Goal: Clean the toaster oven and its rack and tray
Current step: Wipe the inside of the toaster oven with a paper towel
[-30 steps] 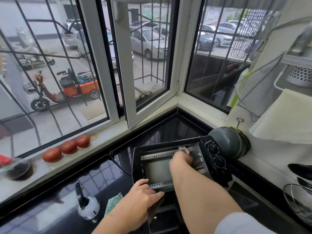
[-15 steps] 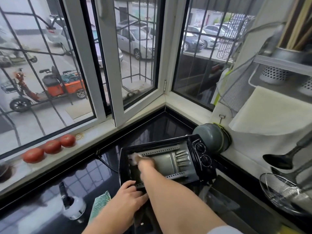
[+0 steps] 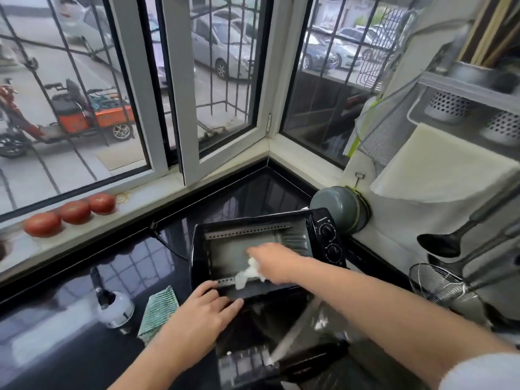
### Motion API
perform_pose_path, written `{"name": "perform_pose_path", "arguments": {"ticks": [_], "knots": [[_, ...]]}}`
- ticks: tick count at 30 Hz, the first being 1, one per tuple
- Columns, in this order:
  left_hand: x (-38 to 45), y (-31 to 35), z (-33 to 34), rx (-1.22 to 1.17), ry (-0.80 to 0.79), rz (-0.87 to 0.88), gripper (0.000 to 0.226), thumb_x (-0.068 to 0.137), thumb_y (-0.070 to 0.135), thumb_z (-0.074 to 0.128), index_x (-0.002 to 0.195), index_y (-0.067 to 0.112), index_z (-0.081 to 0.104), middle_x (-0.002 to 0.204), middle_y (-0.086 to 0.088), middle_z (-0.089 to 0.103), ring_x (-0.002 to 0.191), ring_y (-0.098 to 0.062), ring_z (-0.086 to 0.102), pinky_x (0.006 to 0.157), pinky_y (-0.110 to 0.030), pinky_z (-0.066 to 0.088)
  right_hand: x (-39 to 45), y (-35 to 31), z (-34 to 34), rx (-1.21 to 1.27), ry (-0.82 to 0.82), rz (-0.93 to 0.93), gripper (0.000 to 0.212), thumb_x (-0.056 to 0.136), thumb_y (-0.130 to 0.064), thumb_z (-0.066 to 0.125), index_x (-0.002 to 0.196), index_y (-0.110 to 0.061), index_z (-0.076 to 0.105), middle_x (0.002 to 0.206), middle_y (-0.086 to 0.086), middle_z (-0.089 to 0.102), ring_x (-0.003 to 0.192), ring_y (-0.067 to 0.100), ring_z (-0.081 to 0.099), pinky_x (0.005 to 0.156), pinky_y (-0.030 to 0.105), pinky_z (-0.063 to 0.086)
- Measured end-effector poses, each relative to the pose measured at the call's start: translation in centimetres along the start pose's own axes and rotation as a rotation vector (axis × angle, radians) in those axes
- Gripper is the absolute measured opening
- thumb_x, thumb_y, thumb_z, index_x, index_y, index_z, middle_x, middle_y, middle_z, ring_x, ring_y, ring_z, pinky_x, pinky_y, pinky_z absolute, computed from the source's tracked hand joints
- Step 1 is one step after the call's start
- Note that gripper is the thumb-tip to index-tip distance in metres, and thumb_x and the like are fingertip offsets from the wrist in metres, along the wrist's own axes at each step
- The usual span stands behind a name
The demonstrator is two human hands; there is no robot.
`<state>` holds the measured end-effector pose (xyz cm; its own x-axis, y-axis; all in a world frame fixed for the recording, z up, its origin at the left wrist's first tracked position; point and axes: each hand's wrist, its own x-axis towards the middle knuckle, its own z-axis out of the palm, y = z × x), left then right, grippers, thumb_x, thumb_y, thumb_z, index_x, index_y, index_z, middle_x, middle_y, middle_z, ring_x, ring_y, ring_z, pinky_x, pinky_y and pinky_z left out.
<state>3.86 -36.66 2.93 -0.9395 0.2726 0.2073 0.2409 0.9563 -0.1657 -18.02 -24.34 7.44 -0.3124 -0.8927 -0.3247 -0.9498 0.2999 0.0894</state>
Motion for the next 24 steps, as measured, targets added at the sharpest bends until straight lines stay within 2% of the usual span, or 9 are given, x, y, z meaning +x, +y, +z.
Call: {"name": "perform_pose_path", "arguments": {"ticks": [3, 5, 7, 9, 11, 16, 21, 22, 24], "knots": [[-0.5, 0.6, 0.2, 0.042, 0.021, 0.004, 0.056, 0.087, 0.011, 0.036, 0.135, 0.015, 0.064, 0.093, -0.001, 0.073, 0.083, -0.023, 0.066, 0.12, -0.048, 0.031, -3.1, 3.3, 0.7, -0.418, 0.19, -0.01, 0.017, 0.066, -0.01, 0.075, 0.077, -0.016, 0.064, 0.085, 0.007, 0.053, 0.083, 0.03, 0.05, 0.062, 0.04, 0.046], [-1.2, 0.9, 0.7, 0.063, -0.007, 0.021, 0.052, 0.092, 0.009, 0.039, 0.14, 0.012, 0.058, 0.097, -0.004, 0.072, 0.086, -0.024, 0.065, 0.122, -0.052, 0.032, -3.1, 3.5, 0.8, -0.537, 0.194, 0.046, 0.009, 0.068, -0.013, 0.075, 0.067, -0.015, 0.066, 0.078, 0.008, 0.054, 0.08, 0.029, 0.049, 0.062, 0.039, 0.04], [-1.8, 1.0, 1.1, 0.084, -0.026, 0.032, 0.051, 0.093, 0.007, 0.042, 0.143, 0.01, 0.054, 0.101, -0.009, 0.072, 0.09, -0.026, 0.066, 0.121, -0.054, 0.031, -3.1, 2.9, 0.7, -0.533, 0.098, 0.096, 0.001, 0.077, -0.017, 0.073, 0.077, -0.017, 0.074, 0.082, 0.008, 0.065, 0.089, 0.03, 0.054, 0.073, 0.039, 0.041], [-2.2, 1.0, 1.4, 0.102, -0.017, 0.032, 0.05, 0.094, 0.006, 0.042, 0.143, 0.009, 0.054, 0.101, -0.01, 0.071, 0.09, -0.026, 0.067, 0.121, -0.054, 0.028, -2.8, 1.9, 1.7, -0.501, -0.082, 0.177, 0.019, 0.089, -0.011, 0.061, 0.102, -0.016, 0.073, 0.102, 0.006, 0.07, 0.105, 0.031, 0.057, 0.083, 0.038, 0.04], [-2.2, 0.9, 1.5, 0.117, 0.007, 0.023, 0.05, 0.094, 0.007, 0.04, 0.141, 0.008, 0.057, 0.098, -0.01, 0.071, 0.089, -0.026, 0.067, 0.121, -0.055, 0.025, -2.5, 0.4, 2.9, -0.303, -0.212, 0.258, 0.028, 0.089, -0.001, 0.056, 0.113, -0.01, 0.066, 0.113, 0.01, 0.067, 0.107, 0.031, 0.062, 0.084, 0.035, 0.049], [-1.9, 0.6, 1.7, 0.071, 0.044, 0.007, 0.049, 0.095, 0.008, 0.038, 0.139, 0.008, 0.059, 0.098, -0.009, 0.07, 0.09, -0.026, 0.067, 0.121, -0.055, 0.028, 0.7, -1.8, 3.4, 0.11, -0.109, 0.469, 0.033, 0.087, -0.002, 0.059, 0.119, -0.009, 0.062, 0.119, 0.013, 0.062, 0.107, 0.031, 0.064, 0.085, 0.036, 0.054], [-1.8, 0.8, 2.2, 0.055, 0.068, 0.007, 0.048, 0.096, 0.007, 0.04, 0.138, 0.007, 0.063, 0.096, -0.008, 0.07, 0.089, -0.027, 0.067, 0.12, -0.056, 0.034, 5.3, -8.7, 2.5, 0.685, 0.004, 0.362, 0.023, 0.092, -0.004, 0.054, 0.112, -0.008, 0.065, 0.111, 0.015, 0.066, 0.105, 0.032, 0.064, 0.084, 0.031, 0.05], [-1.8, 0.6, 2.2, 0.052, 0.072, 0.011, 0.048, 0.095, 0.008, 0.04, 0.137, 0.007, 0.064, 0.096, -0.008, 0.071, 0.09, -0.028, 0.068, 0.12, -0.056, 0.035, 5.7, -9.4, 2.5, 0.756, 0.028, 0.341, 0.018, 0.093, -0.004, 0.053, 0.107, -0.005, 0.065, 0.108, 0.016, 0.068, 0.104, 0.034, 0.064, 0.081, 0.029, 0.049], [-1.8, 0.2, 2.0, 0.064, 0.098, 0.015, 0.05, 0.093, 0.008, 0.039, 0.134, 0.007, 0.067, 0.095, -0.009, 0.072, 0.088, -0.028, 0.069, 0.118, -0.056, 0.037, 5.4, -9.1, 2.7, 0.689, 0.039, 0.193, 0.016, 0.094, -0.006, 0.057, 0.107, -0.003, 0.065, 0.109, 0.016, 0.068, 0.104, 0.032, 0.063, 0.076, 0.025, 0.045]]}}
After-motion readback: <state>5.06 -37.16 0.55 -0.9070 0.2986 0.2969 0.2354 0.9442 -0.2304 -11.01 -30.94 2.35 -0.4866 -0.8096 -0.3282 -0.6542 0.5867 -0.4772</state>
